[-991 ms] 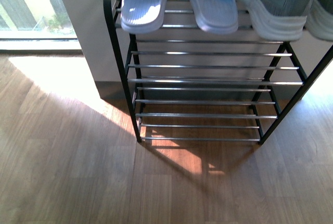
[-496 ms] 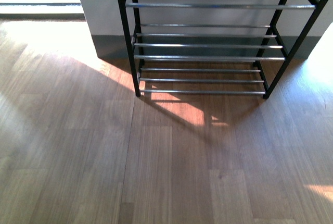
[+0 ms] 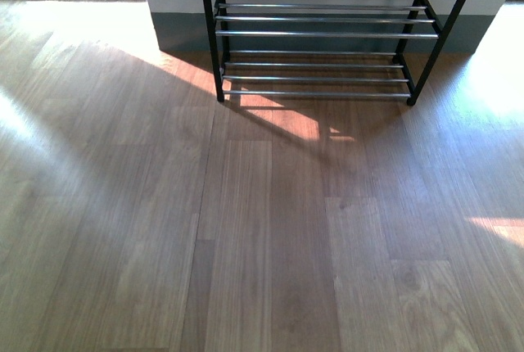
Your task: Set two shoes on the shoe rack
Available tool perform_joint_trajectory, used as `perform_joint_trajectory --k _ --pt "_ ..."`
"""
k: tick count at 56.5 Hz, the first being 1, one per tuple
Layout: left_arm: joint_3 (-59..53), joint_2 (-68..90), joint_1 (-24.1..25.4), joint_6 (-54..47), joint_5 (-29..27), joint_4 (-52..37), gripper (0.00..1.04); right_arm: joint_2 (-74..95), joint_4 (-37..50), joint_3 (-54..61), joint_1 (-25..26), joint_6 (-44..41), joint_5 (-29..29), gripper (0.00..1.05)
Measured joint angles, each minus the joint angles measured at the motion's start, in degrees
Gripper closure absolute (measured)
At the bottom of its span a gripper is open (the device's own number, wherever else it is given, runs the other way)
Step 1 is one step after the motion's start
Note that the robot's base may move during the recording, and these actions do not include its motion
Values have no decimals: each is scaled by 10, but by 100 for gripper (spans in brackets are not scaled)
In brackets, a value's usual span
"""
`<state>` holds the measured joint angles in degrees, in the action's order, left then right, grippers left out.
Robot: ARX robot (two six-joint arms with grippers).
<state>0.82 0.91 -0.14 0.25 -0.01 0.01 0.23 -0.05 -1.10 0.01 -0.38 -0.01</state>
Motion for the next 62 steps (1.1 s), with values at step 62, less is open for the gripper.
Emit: perform_joint_trajectory --k 62 --pt "0 0 0 0 0 0 9 0 0 0 0 0 0 9"
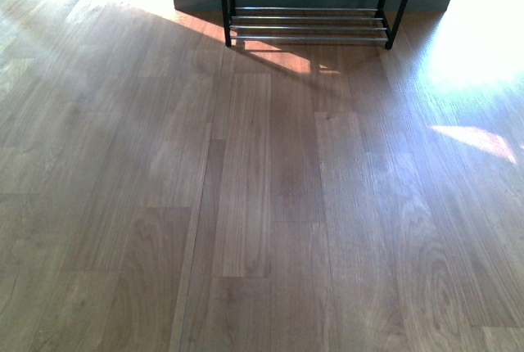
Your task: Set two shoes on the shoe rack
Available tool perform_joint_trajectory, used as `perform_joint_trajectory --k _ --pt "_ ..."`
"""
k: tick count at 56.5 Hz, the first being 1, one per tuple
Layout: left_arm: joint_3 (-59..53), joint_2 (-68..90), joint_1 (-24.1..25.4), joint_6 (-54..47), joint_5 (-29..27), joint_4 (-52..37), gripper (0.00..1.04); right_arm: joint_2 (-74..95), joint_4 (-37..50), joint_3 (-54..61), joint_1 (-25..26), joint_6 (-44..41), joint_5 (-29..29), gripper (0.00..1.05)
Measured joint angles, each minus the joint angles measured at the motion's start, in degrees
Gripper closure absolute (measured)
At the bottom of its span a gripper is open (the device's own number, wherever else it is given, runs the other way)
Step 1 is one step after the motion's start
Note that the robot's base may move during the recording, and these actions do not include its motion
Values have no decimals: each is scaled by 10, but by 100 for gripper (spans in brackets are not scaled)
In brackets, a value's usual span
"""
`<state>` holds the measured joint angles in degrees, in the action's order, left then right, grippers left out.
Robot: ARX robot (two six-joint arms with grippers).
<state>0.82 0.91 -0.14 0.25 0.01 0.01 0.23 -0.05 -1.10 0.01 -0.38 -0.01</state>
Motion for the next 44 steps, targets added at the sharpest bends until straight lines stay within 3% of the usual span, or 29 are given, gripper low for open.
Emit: perform_joint_trajectory --k 44 --pt "0 0 0 0 0 0 9 0 0 0 0 0 0 9"
